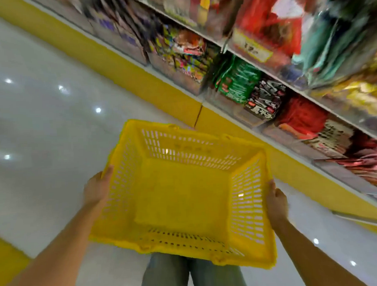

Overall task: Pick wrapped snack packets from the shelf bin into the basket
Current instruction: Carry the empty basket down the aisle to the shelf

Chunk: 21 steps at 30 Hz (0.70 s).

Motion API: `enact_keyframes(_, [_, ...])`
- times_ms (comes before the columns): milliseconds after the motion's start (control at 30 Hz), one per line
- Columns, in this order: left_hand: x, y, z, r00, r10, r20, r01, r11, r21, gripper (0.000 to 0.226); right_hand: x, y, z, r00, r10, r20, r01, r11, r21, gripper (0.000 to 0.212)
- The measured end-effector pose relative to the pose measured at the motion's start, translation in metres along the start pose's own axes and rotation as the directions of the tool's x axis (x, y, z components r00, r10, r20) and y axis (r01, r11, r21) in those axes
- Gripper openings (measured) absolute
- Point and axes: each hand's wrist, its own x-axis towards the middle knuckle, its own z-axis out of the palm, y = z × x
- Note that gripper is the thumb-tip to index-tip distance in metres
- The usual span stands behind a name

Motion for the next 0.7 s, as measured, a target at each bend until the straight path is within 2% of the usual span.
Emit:
enact_keyframes(200, [-0.038, -0.024, -0.118, 0.972, -0.008, -0.236, -0.048, 0.972, -0.232, 0.050, -0.075, -0.105, 0.003, 0.978, -0.207, 0.035, 0.207, 0.978, 0.000, 0.055])
enact_keyframes(400, [-0.026, -0.032, -0.195, 0.880, -0.181, -0.438, -0.032, 0.899, -0.436, 0.052, -0.116, -0.219, 0.031, 0.899, -0.436, 0.037, 0.430, 0.896, 0.115, 0.055])
enact_keyframes(567, [0.008, -0.029, -0.252, 0.809, -0.246, -0.533, -0.065, 0.864, -0.499, 0.060, -0.137, -0.328, 0.058, 0.806, -0.593, -0.004, 0.591, 0.803, 0.077, 0.057])
enact_keyframes(700, [0.040, -0.028, -0.294, 0.767, -0.305, -0.564, -0.079, 0.827, -0.556, 0.061, -0.150, -0.418, 0.093, 0.728, -0.684, 0.041, 0.681, 0.729, 0.075, 0.055])
